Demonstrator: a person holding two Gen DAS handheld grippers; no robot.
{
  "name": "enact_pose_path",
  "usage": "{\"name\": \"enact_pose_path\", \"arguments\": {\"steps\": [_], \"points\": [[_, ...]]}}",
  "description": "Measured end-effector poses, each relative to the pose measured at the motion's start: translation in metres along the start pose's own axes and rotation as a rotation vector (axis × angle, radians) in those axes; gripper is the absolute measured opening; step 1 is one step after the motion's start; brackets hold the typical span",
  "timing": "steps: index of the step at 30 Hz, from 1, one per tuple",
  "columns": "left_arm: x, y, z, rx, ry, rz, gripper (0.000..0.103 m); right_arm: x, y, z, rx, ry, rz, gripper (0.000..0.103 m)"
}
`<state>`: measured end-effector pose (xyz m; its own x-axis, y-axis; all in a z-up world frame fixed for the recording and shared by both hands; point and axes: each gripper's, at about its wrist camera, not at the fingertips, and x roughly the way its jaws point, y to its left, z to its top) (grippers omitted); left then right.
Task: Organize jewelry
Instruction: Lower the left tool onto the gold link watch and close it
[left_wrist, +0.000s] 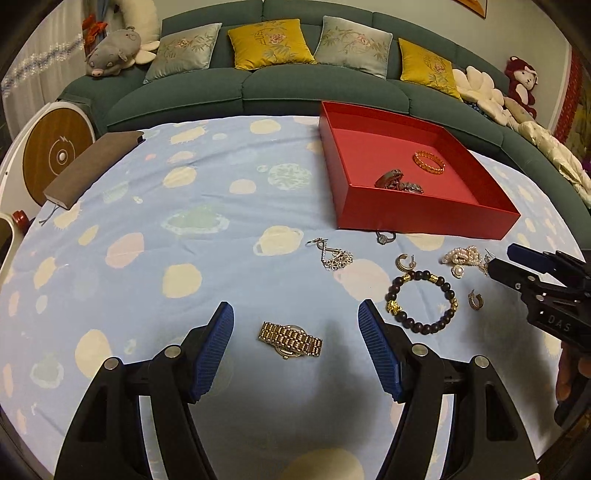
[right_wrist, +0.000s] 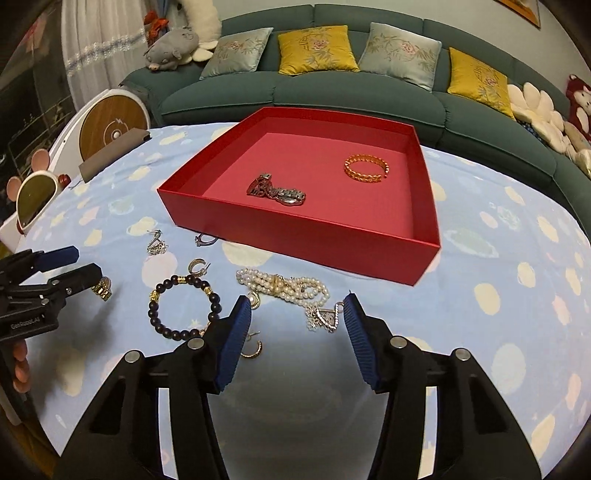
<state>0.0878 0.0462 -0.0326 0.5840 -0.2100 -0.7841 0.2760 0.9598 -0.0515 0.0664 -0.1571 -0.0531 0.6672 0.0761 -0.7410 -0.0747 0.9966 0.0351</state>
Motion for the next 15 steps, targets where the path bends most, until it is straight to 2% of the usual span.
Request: {"name": "enact_pose_path", "arguments": {"steps": [15], "points": [[0.018, 0.009, -0.013, 0.046, 0.056, -0.021, 0.068, 0.04, 0.007, 0.014, -0.106, 0.07, 0.029, 0.049]]}}
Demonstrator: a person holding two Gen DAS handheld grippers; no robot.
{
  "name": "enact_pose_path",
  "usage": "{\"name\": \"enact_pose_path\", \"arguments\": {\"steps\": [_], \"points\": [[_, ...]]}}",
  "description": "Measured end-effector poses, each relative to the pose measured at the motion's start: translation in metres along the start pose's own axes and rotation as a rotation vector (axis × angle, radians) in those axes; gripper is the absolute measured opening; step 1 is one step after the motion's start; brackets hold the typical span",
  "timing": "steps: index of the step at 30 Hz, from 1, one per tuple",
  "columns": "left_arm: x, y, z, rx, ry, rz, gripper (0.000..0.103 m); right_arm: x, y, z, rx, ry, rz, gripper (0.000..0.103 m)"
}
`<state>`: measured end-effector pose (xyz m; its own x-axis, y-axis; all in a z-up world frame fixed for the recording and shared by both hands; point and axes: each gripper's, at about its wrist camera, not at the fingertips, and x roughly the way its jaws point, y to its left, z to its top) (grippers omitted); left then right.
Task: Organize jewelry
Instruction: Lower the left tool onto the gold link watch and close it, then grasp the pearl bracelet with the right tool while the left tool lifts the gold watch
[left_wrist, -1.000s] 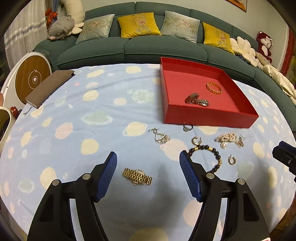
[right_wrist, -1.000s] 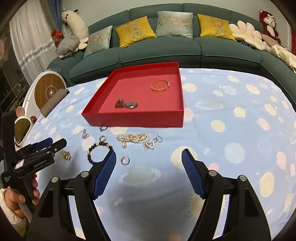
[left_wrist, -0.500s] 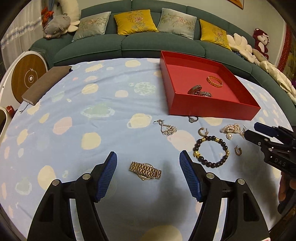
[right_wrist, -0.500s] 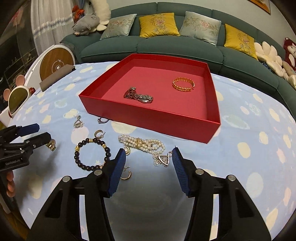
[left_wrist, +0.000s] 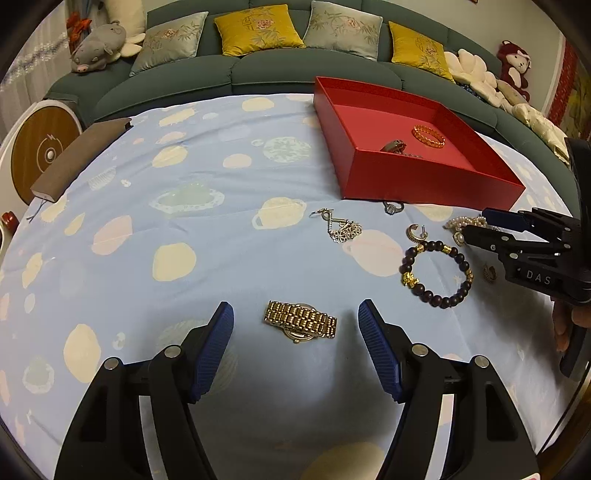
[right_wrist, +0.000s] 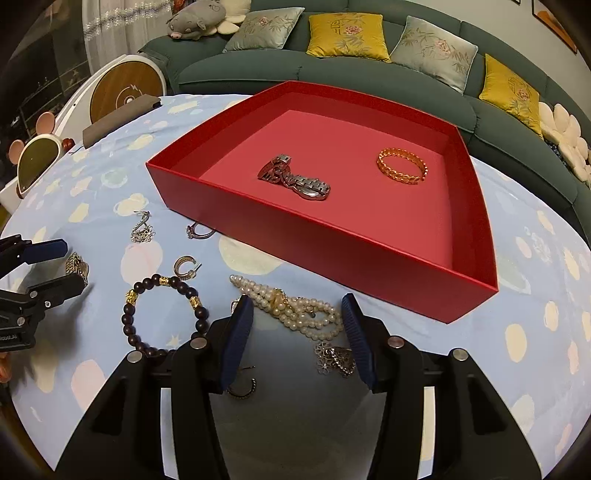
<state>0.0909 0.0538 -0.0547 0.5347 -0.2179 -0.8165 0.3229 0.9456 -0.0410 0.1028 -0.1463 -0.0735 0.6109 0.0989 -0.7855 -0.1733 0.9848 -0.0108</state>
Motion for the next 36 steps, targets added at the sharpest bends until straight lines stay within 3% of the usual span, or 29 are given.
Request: {"name": "enact_pose_path", "arguments": {"steps": [4, 8, 17, 27, 32, 34, 36], "points": [[0.003, 0.008, -0.003, -0.011, 0.01, -0.009, 0.068, 0.004, 0.001, 0.004, 0.013, 0.01, 0.035, 0.046], [0.001, 0.014, -0.006, -0.015, -0.003, -0.025, 0.068, 0.006, 0.004, 0.006, 0.012, 0.024, 0.065, 0.026], [0.002, 0.008, -0.004, -0.005, -0.016, -0.046, 0.066, -0.001, 0.006, 0.003, 0.048, 0.038, 0.078, 0.02], [0.008, -0.005, 0.007, 0.001, -0.018, -0.109, 0.027, -0.008, 0.007, -0.009, 0.078, 0.088, 0.101, 0.021], [0.012, -0.01, 0.011, -0.001, -0.024, -0.103, 0.023, -0.007, 0.015, -0.006, 0.053, 0.065, 0.083, 0.023], [0.014, -0.013, 0.012, 0.009, -0.024, -0.103, 0.011, -0.005, 0.018, -0.004, 0.043, 0.058, 0.076, 0.024], [0.014, -0.015, 0.012, 0.015, -0.022, -0.107, 0.009, -0.003, 0.021, -0.002, 0.031, 0.052, 0.066, 0.025]]}}
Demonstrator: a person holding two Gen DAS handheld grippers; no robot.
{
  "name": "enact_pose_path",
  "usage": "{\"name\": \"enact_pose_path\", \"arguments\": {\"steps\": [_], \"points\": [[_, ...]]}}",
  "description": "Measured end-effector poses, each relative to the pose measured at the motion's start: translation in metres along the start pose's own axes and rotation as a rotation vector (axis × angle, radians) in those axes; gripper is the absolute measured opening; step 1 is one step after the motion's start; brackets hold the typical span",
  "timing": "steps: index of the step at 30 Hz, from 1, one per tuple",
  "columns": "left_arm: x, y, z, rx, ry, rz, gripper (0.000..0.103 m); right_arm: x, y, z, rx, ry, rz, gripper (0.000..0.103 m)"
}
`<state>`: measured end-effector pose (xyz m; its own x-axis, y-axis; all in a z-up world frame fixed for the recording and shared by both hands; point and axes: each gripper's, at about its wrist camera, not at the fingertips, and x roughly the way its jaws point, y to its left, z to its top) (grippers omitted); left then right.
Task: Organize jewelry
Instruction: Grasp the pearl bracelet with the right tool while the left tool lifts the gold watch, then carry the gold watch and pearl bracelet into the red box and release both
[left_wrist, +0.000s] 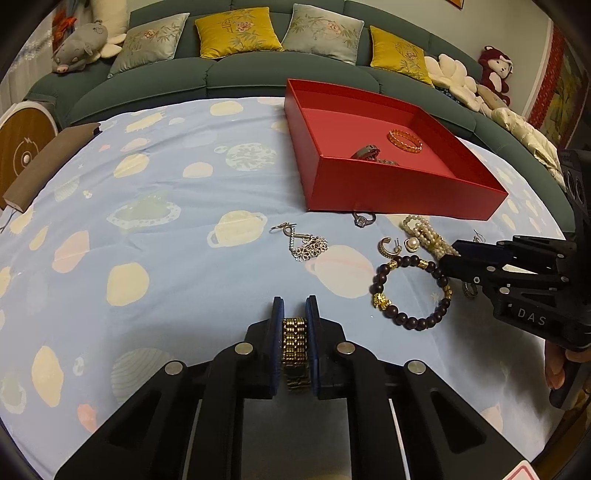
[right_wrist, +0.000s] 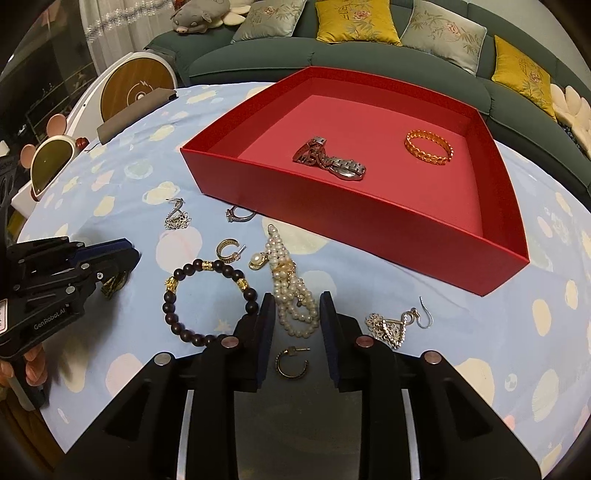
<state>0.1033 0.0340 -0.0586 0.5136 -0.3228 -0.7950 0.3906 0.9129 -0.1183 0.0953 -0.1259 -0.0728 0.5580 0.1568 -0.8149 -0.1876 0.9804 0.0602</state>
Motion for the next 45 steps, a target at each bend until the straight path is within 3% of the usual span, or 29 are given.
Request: {"name": "enact_pose_path", "arguments": {"steps": [13, 18, 31, 38, 45], "points": [[-0.015, -0.007, 0.002, 0.011, -0.022, -0.048, 0.009, -0.019, -0.001, 0.006, 0.043, -0.068, 0.012, 0.017], [-0.033, -0.009, 0.011, 0.001, -0.062, -0.068, 0.009, -0.04, -0.001, 0.012, 0.059, -0.13, 0.029, 0.011], [-0.071, -0.024, 0.039, -0.036, -0.158, -0.108, 0.009, -0.072, -0.004, 0.018, 0.098, -0.216, 0.018, 0.011], [-0.093, -0.036, 0.069, -0.054, -0.226, -0.125, 0.009, -0.102, -0.015, 0.031, 0.134, -0.297, 0.01, 0.011], [-0.094, -0.05, 0.134, -0.024, -0.271, -0.106, 0.009, -0.122, -0.051, 0.07, 0.198, -0.357, -0.019, 0.011]]}}
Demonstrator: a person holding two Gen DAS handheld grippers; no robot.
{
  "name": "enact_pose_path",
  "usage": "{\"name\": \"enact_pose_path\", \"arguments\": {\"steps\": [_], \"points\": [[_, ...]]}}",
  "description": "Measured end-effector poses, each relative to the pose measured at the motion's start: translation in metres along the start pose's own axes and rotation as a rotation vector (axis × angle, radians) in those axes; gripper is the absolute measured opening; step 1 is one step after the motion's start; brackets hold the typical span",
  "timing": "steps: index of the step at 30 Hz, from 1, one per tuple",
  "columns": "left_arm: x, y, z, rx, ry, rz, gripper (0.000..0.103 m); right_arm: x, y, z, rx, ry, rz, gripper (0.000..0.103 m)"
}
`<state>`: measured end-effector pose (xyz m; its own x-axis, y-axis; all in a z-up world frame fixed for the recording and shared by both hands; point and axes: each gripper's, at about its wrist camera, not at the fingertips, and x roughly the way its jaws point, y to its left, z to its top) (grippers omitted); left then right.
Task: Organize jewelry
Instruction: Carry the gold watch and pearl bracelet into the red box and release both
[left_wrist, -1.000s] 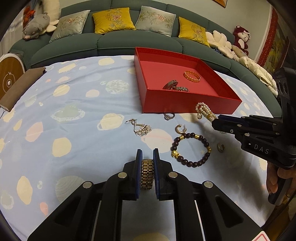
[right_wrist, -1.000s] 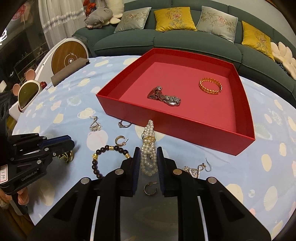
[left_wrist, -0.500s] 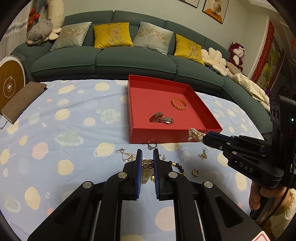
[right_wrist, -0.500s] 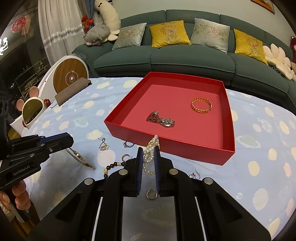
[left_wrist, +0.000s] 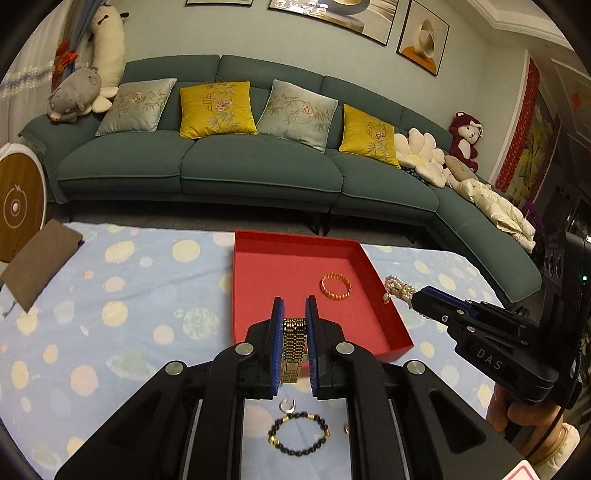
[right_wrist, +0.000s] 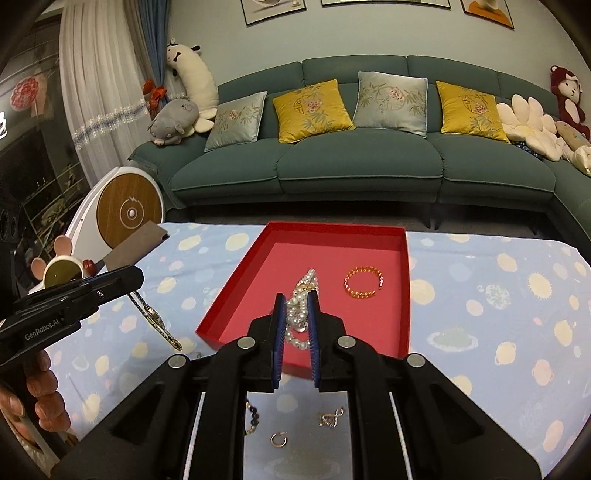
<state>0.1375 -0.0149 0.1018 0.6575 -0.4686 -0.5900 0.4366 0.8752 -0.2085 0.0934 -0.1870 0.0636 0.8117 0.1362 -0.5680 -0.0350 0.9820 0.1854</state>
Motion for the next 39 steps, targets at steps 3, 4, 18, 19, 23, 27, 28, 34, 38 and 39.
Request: {"name": "enact_pose_path", "arguments": {"steps": [3, 4, 18, 19, 23, 27, 28, 34, 38, 39], "points": [[0.026, -0.004, 0.031, 0.031, 0.004, 0.002, 0.009, 0.017, -0.011, 0.026, 0.003, -0.002, -0.015, 0.011], [0.039, -0.004, 0.041, 0.036, 0.006, 0.005, 0.009, 0.024, -0.014, 0.032, 0.002, 0.002, -0.019, 0.011], [0.189, 0.011, 0.078, 0.053, 0.113, 0.098, 0.009, 0.166, -0.036, 0.057, 0.026, 0.161, -0.042, 0.011], [0.195, 0.014, 0.078, 0.053, 0.121, 0.108, 0.009, 0.173, -0.037, 0.056, 0.03, 0.172, -0.044, 0.011], [0.214, 0.018, 0.074, 0.061, 0.139, 0.125, 0.009, 0.198, -0.037, 0.055, 0.036, 0.212, -0.045, 0.011], [0.224, 0.021, 0.071, 0.055, 0.159, 0.136, 0.009, 0.215, -0.037, 0.053, 0.034, 0.255, -0.047, 0.011], [0.226, 0.022, 0.069, 0.052, 0.165, 0.136, 0.009, 0.218, -0.037, 0.051, 0.033, 0.273, -0.042, 0.011], [0.218, 0.028, 0.065, 0.032, 0.165, 0.159, 0.016, 0.213, -0.033, 0.046, 0.027, 0.31, -0.037, 0.014], [0.179, 0.032, 0.066, 0.008, 0.107, 0.149, 0.046, 0.168, -0.037, 0.044, 0.051, 0.231, -0.012, 0.02], [0.164, 0.033, 0.066, 0.004, 0.09, 0.149, 0.05, 0.154, -0.036, 0.044, 0.049, 0.207, -0.012, 0.022]]}}
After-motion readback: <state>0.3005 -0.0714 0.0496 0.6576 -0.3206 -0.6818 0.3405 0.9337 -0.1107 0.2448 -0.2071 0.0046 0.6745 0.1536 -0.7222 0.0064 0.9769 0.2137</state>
